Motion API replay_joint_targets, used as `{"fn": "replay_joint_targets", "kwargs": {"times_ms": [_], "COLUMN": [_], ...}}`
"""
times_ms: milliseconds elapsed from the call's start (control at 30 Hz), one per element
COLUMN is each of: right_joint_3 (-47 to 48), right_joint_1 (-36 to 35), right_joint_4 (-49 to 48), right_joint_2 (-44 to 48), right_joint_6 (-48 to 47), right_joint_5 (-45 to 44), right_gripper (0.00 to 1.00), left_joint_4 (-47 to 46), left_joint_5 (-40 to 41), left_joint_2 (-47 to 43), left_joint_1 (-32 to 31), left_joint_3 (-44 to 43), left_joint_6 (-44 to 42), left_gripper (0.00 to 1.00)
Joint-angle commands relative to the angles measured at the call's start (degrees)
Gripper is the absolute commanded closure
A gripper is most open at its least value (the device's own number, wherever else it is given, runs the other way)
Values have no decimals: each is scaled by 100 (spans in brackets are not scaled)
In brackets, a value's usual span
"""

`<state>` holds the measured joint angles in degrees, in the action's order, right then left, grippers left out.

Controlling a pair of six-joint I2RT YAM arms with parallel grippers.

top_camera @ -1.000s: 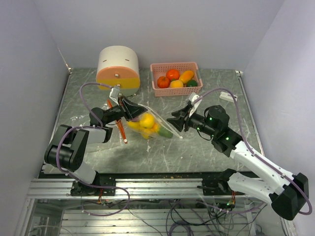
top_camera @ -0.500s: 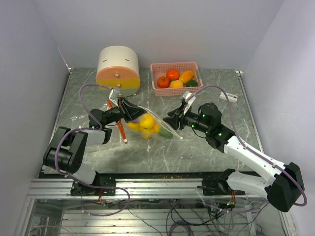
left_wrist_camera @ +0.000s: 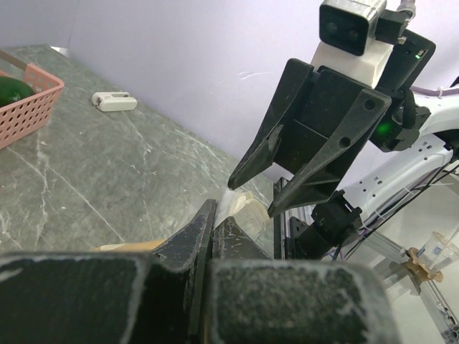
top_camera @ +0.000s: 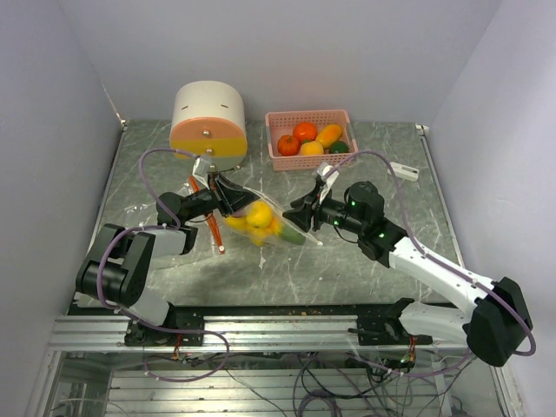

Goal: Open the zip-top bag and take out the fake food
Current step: Open the zipper of the food storage bag at the center of the board.

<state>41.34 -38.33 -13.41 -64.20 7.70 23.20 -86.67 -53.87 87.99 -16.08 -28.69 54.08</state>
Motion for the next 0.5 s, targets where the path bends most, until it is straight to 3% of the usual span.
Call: {"fn": "replay_joint_targets", "kwargs": {"times_ms": [0,300,400,467], "right_joint_3": [-112,-5,6,-17], "right_joint_1": [-8,-8,-8,-9], "right_joint_4": [-256,-289,-311,-341], "right_joint_2": [-141,-462,-410,-306], "right_joint_6": [43,-11,15,58], "right_joint_5": [21,-108,-81,-232], "right_gripper": [58,61,72,85], "left_joint_4": [-1229,-1225,-1223,-1227], "left_joint_5": [-96,-100,-107,-107], "left_joint_2": [-46,-78,-59,-33], "left_joint_1": [-27,-33,-35,-29], "left_joint_3": [-29,0,-14,-14], "left_joint_6": [-118,-137,-126,-131], "left_gripper": [93,93,93,93]}}
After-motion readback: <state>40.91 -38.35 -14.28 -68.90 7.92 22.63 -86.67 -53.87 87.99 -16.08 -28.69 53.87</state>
